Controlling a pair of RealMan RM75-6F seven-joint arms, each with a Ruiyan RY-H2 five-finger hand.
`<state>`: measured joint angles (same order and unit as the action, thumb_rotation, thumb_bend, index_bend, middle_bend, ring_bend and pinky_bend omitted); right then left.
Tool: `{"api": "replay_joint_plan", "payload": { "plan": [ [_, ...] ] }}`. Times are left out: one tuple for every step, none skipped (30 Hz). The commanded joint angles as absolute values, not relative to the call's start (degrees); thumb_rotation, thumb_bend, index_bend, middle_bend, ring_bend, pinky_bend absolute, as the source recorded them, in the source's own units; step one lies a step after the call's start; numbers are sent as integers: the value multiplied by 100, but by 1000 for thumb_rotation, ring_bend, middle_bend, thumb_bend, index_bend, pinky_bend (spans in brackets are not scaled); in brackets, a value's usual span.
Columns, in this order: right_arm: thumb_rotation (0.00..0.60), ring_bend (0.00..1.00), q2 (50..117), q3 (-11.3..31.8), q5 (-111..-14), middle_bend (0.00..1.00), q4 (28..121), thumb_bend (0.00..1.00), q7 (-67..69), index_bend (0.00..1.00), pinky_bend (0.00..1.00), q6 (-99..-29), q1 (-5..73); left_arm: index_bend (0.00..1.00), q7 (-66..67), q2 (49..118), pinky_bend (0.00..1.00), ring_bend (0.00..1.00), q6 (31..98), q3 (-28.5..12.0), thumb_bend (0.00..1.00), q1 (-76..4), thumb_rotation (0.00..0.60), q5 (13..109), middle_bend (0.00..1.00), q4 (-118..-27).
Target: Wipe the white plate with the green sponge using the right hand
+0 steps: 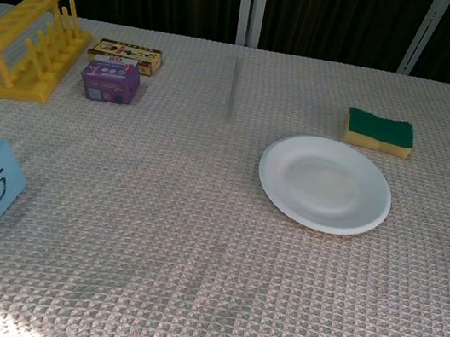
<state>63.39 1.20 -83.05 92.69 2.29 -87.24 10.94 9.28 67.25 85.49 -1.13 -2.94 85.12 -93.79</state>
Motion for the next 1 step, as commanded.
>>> {"api": "replay_joint_plan", "payload": {
  "plan": [
    [600, 152, 6099, -105, -8452, 290, 9631, 212, -9, 203, 257, -8885, 798, 154, 955, 6753, 137, 67, 8549, -117, 101, -308, 600, 8529, 69, -9371]
  ]
}}
